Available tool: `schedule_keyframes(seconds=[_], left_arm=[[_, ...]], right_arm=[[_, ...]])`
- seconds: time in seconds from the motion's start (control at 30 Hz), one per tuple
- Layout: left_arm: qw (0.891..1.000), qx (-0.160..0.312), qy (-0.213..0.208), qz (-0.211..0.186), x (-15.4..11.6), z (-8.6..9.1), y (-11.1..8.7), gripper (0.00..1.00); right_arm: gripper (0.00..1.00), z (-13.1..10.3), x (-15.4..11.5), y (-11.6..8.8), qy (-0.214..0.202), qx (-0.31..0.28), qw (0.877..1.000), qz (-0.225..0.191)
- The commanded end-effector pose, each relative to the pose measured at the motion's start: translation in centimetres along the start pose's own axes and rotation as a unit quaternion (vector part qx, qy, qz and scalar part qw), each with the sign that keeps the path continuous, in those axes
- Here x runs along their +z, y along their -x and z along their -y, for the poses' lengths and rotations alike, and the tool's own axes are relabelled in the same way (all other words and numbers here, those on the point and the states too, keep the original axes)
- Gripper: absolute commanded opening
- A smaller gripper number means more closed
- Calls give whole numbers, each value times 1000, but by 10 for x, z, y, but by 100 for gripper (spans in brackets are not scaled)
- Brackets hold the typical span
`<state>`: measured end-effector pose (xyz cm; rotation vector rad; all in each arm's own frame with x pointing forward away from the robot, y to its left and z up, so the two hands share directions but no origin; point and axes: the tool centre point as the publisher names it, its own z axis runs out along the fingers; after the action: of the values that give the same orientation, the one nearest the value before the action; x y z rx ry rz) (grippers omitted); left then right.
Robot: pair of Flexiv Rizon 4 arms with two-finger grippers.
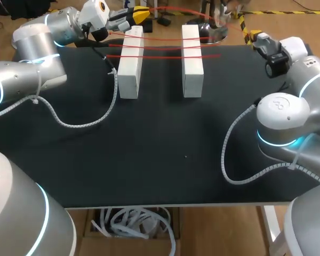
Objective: Grab the tape and strap the tape.
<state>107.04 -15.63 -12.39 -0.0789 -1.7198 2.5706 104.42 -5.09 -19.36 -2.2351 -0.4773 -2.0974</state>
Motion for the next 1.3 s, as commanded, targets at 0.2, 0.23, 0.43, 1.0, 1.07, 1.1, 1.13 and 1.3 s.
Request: schedule_keyframes(seconds=[0.2,0.23,0.43,1.0,1.07,1.1,1.13,1.3], left_arm=[[1000,0,0,-1,0,0,1,0],[1000,0,0,-1,0,0,1,0],[1000,2,14,0,-2,-1,2,0],[981,27,190,-11,-10,-15,1,0],[979,21,200,-7,-12,-16,1,0],[978,17,206,-5,-13,-17,1,0],[977,10,212,0,-14,-19,1,0],[973,3,229,13,-18,-22,2,0]], right_arm=[[0,0,2,-1,-3,-3,1000,7],[0,0,2,-1,-3,-3,1000,8],[0,1,1,0,-16,-20,1000,13],[0,3,1,1,-41,-58,997,22],[0,3,1,1,-44,-62,997,23],[0,3,1,1,-45,-65,997,22],[0,4,1,0,-50,-73,996,25],[0,4,2,0,-53,-79,995,23]])
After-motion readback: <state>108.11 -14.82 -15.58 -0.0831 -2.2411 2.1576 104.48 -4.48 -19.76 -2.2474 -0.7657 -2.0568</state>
